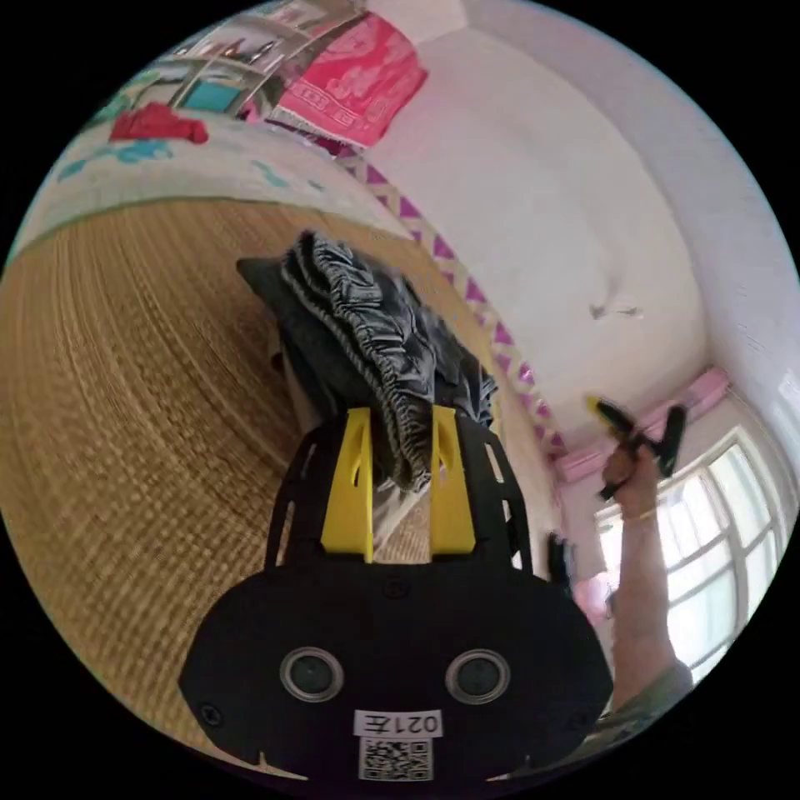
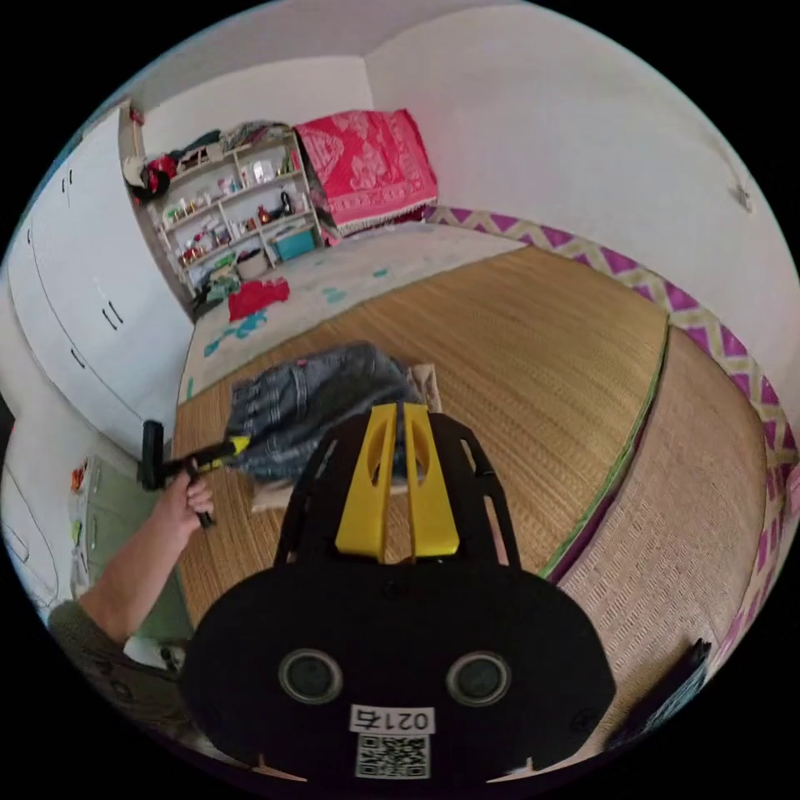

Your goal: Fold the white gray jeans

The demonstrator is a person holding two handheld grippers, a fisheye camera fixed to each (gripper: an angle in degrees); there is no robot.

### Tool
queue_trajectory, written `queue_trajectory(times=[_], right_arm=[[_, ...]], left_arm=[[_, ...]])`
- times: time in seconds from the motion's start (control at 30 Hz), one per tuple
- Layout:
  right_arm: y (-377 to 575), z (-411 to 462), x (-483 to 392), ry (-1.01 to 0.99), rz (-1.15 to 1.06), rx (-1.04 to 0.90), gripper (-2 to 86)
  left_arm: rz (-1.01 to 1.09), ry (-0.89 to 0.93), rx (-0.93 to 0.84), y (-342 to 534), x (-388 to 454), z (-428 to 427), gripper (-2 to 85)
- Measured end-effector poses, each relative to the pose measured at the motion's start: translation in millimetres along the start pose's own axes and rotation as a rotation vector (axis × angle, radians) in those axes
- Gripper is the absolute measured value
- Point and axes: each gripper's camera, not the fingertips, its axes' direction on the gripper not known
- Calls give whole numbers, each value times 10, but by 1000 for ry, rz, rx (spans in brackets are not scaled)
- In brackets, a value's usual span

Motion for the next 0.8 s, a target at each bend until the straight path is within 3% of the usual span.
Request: queue_trajectory(times=[0.1, 0.23, 0.43, 0.67, 0.8], right_arm=[[721, -24, -37, 10, -38, -40, -7], [1856, -399, 130, -25, -2, -56, -8], [3529, -1227, 490, -36, 198, -6, -6], [5061, -2156, 944, 102, 488, 107, 10], [5352, -2499, 1049, 390, 481, 160, 64]], left_arm=[[-62, 135, -19, -59, -221, -216, 80], [-39, 169, 23, 90, 11, -614, 26], [183, 149, -99, 935, 1374, -424, -8], [415, 272, -436, 3146, 3236, 1303, -9], [407, 365, -562, 4304, 3995, 2447, -9]])
